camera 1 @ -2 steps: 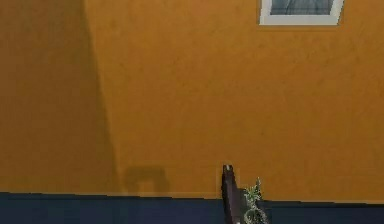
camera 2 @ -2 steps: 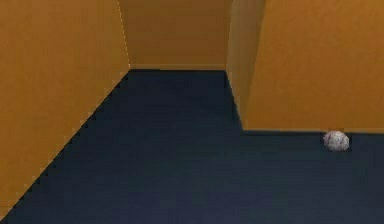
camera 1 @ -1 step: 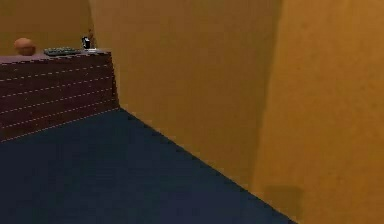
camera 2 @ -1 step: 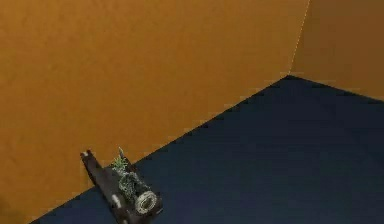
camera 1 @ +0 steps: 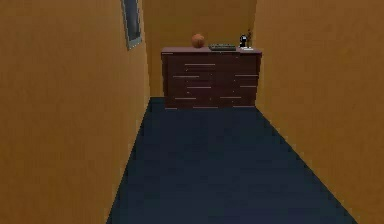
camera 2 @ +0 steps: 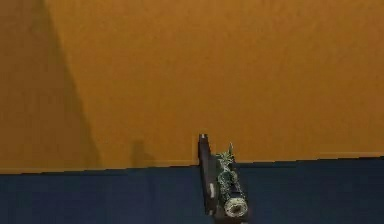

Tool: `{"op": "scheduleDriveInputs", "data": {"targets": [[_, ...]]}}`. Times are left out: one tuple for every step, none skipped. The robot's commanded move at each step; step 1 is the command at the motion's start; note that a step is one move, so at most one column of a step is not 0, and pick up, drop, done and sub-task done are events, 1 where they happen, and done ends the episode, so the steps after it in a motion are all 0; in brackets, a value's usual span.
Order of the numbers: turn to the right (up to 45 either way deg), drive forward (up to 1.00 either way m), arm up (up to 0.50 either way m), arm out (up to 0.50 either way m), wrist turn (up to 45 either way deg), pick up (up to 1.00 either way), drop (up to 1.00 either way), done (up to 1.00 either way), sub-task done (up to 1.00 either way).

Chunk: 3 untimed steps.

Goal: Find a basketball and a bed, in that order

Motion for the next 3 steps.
{"op": "scheduleDriveInputs", "data": {"targets": [[0.0, 1.0, 0.0, 0.0, 0.0, 0.0, 0.0, 0.0, 0.0], [-3.0, 0.0, 0.0, 0.0, 0.0, 0.0, 0.0, 0.0, 0.0], [0.0, 1.0, 0.0, 0.0, 0.0, 0.0, 0.0, 0.0, 0.0]]}}
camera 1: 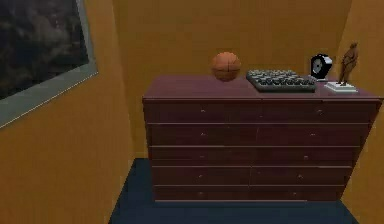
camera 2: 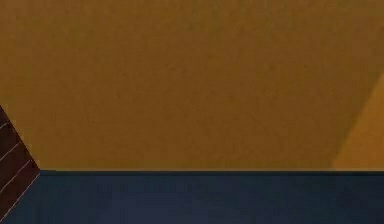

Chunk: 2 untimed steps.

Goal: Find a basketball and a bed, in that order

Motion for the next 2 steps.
{"op": "scheduleDriveInputs", "data": {"targets": [[0.0, 0.7, 0.0, 0.0, 0.0, 0.0, 0.0, 0.0, 0.0], [15.0, 0.0, 0.0, 0.0, 0.0, 0.0, 0.0, 0.0, 0.0]]}}
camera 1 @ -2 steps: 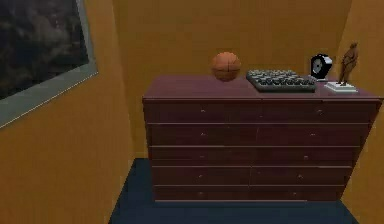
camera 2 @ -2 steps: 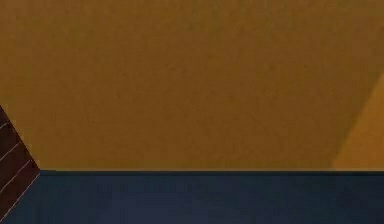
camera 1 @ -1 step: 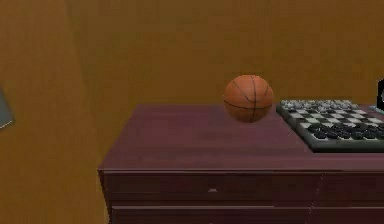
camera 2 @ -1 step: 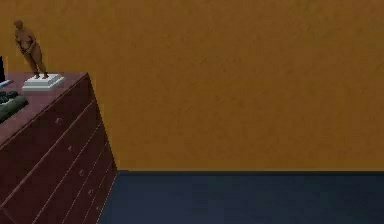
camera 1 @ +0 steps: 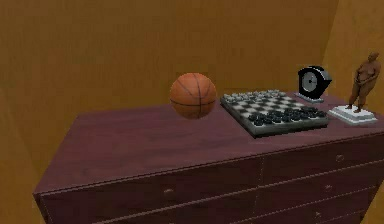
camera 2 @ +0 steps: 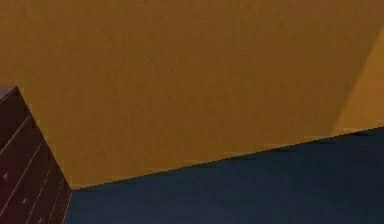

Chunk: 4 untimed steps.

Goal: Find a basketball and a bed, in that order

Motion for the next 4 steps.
{"op": "scheduleDriveInputs", "data": {"targets": [[0.0, 0.0, 0.0, 0.0, 0.0, 0.0, 0.0, 0.0, 1.0], [45.0, 0.0, 0.0, 0.0, 0.0, 0.0, 0.0, 0.0, 0.0], [45.0, 0.0, 0.0, 0.0, 0.0, 0.0, 0.0, 0.0, 0.0], [45.0, 0.0, 0.0, 0.0, 0.0, 0.0, 0.0, 0.0, 0.0]]}}
